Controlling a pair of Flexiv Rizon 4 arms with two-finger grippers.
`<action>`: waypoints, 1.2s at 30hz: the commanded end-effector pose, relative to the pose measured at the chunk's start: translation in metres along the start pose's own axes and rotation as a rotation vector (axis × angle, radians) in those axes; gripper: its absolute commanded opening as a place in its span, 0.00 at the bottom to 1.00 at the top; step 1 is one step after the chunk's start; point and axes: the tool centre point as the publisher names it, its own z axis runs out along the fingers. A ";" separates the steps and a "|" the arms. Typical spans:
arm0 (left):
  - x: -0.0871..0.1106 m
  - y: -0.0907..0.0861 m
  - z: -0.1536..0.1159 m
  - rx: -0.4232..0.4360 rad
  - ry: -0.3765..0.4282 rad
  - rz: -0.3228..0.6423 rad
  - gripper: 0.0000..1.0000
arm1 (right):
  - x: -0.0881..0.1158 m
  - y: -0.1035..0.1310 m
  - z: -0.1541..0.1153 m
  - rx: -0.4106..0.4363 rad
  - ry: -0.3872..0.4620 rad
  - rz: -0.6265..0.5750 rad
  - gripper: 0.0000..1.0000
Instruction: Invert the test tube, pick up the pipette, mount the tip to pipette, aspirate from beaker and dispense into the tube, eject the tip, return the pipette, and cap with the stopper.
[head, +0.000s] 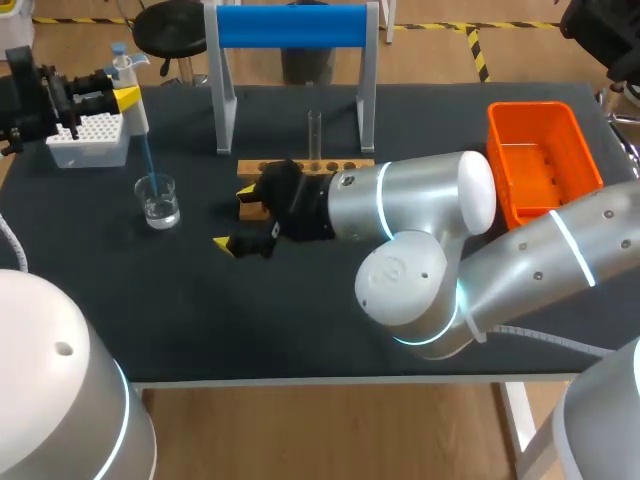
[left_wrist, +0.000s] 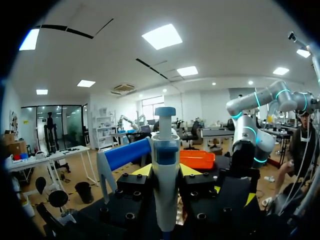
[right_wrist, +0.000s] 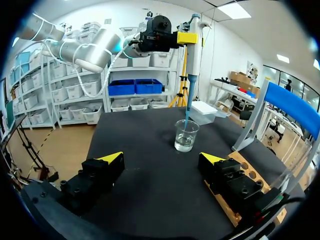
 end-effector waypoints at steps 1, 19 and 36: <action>-0.004 0.007 0.001 0.007 0.009 -0.004 0.00 | 0.001 0.000 0.000 0.001 -0.002 0.001 1.00; -0.004 0.029 0.002 0.012 -0.006 -0.002 0.00 | 0.001 0.000 0.000 0.001 -0.002 0.001 1.00; -0.007 0.041 0.001 0.004 -0.005 -0.001 0.00 | 0.001 0.000 0.000 0.001 -0.002 0.001 1.00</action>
